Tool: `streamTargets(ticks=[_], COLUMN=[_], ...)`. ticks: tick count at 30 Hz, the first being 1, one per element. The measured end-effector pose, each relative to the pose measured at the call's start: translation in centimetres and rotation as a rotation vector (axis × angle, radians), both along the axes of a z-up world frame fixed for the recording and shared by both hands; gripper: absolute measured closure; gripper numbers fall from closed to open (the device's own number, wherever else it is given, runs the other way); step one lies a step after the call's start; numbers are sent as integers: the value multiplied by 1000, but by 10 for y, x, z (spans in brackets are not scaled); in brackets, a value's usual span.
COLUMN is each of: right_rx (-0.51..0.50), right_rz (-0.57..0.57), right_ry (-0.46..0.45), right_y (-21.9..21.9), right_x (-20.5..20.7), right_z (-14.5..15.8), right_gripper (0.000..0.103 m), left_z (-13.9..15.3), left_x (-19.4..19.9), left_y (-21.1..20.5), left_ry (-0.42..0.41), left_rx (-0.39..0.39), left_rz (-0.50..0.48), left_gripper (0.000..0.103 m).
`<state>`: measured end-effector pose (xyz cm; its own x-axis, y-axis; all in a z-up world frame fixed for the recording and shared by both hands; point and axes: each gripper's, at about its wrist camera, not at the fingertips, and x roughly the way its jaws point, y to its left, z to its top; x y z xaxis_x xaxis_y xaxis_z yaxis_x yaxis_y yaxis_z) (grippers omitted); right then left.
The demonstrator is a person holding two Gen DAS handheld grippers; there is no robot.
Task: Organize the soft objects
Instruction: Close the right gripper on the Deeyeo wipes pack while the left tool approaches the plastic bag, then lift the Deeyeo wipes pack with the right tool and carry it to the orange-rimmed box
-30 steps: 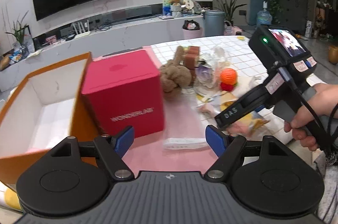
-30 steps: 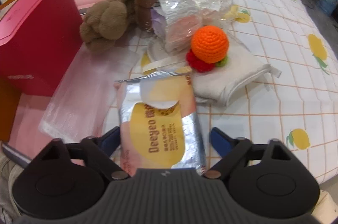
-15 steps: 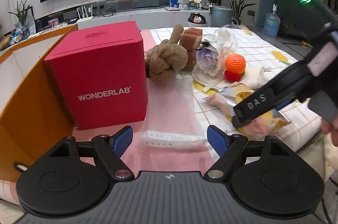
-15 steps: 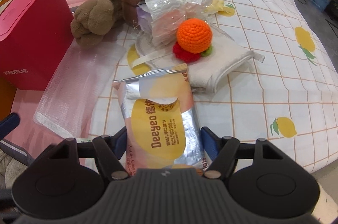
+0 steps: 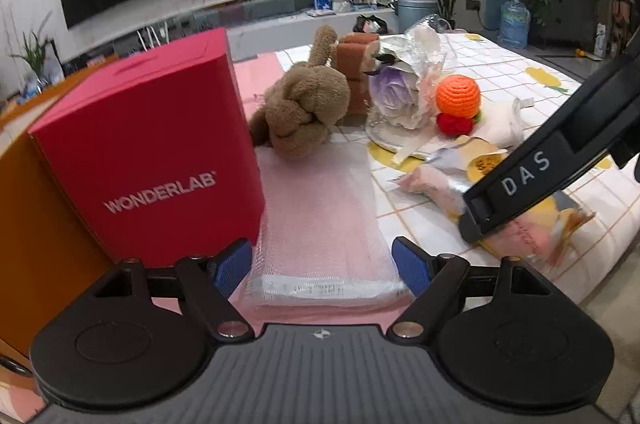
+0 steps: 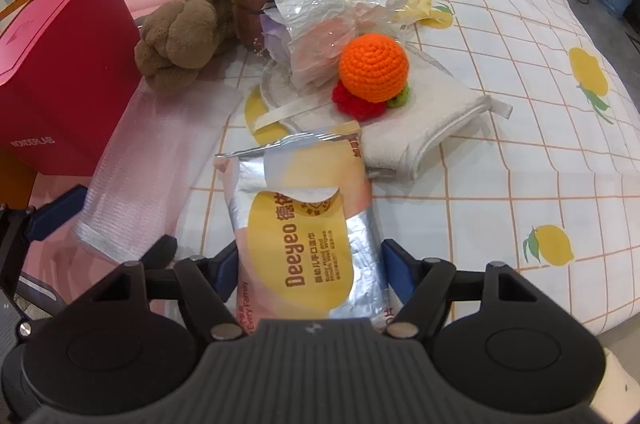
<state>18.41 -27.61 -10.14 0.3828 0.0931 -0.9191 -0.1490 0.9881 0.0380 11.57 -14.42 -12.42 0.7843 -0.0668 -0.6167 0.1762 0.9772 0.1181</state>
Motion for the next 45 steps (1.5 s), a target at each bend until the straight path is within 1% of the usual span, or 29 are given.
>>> streamTargets(ticks=[1,2,5,7,8,9,10,11,13,14,16,18,20,23,24,25,26,28,30,32,36,41,45], right_rx=[-5,-5,-18,-22,-22,-20,-17,-14,-16,-18,-19,-19,-18,-14,-8,-8,-5,8,20,5,26,38,56], right_rz=[6,6,15,16,16,16,14,15,16,20,22,21,21,20,20,20,23,8,0,13,25,19,27], right_ry=[-1,-1,0,0,0,-1,-1,1,0,-1,-2,-2,-2,-4,-22,-22,-30,-35,-37,-41,-48,-79,-79], right_y=[1,1,5,5,5,5,5,4,4,5,5,5,5,5,4,4,3,1,0,3,7,8,10], right_x=[0,0,-1,-1,-2,-2,-2,-1,-1,-1,-1,-1,-1,-1,-1,-1,0,1,0,-4,-10,-18,-23], right_z=[-1,-1,-1,-1,-1,-1,-1,-1,-1,-1,-1,-1,-2,-1,-1,-1,-1,0,1,1,4,12,16], right_gripper=[30,29,28,27,27,27,27,26,26,26,25,25,25,26,29,32,33,38,38,38,39,39,39], left_z=[-1,-2,-3,-2,-2,-1,-1,-1,0,0,1,0,1,4,6,6,7,7,9,11,19,33,48], left_x=[0,0,-2,0,0,0,0,-2,-3,-4,-5,-6,-7,-10,-11,-12,-12,-16,-20,-24,-29,-38,-43], left_y=[0,0,5,9,10,11,11,10,9,9,8,7,8,11,12,13,12,10,9,9,16,18,25], left_ry=[0,15,21,43,49,52,49,44,43,46,48,44,43,40,37,34,32,18,-9,-29,-51,-77,-80], left_rx=[-4,-9,-26,-73,-93,-102,-99,-95,-95,-97,-92,-84,-88,-109,-121,-130,-132,-122,-104,-94,-127,-111,-152], left_rz=[-5,-14,-32,-27,-31,-39,-47,-57,-73,-77,-89,-91,-84,-100,-105,-108,-115,-124,-127,-119,-109,-114,-119], left_gripper=[18,19,21,29,31,37,45,49,73,76,86,89,95,97,98,98,98,99,99,99,99,99,99])
